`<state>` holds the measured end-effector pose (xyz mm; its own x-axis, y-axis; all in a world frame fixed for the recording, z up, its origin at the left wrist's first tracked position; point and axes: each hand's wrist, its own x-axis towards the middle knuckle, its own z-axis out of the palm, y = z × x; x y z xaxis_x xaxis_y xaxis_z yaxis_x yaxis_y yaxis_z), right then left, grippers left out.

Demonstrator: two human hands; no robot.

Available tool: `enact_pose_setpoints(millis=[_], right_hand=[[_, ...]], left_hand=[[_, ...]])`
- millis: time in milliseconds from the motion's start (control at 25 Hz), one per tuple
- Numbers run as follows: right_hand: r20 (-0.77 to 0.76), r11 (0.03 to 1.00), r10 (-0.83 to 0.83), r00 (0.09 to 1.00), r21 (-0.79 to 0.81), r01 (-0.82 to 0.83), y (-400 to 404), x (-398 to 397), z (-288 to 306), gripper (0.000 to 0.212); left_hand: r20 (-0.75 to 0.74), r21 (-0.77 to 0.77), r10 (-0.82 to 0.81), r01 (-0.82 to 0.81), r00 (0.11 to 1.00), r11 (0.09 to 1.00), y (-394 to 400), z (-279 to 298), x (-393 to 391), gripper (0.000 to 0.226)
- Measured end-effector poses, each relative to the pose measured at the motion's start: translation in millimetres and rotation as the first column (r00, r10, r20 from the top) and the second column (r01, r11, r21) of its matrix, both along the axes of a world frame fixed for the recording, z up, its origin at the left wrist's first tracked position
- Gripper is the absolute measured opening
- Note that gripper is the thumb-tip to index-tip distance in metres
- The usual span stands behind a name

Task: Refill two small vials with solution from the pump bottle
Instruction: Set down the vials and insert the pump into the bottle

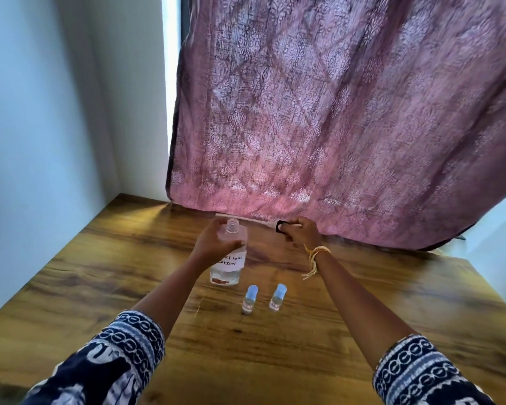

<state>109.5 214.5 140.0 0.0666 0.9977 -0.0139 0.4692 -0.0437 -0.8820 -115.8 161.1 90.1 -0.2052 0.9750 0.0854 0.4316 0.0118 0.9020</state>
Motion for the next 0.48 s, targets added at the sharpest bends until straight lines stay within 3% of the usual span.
enact_pose_setpoints(millis=[280, 360, 480], right_hand=[[-0.234, 0.973, -0.166, 0.958, 0.116, 0.197, -11, 7, 45, 0.026], [-0.36, 0.962, -0.174, 0.917, 0.137, 0.236, -19, 6, 57, 0.019], [-0.384, 0.952, -0.143, 0.912, 0.197, 0.232, -32, 8, 73, 0.019]], left_hand=[[-0.002, -0.026, 0.027, -0.027, 1.0, 0.999, -4, 2, 3, 0.066], [-0.003, -0.037, 0.024, -0.024, 1.0, 0.999, -5, 3, 4, 0.067], [-0.009, -0.069, 0.018, -0.018, 1.0, 0.997, -5, 7, 4, 0.069]])
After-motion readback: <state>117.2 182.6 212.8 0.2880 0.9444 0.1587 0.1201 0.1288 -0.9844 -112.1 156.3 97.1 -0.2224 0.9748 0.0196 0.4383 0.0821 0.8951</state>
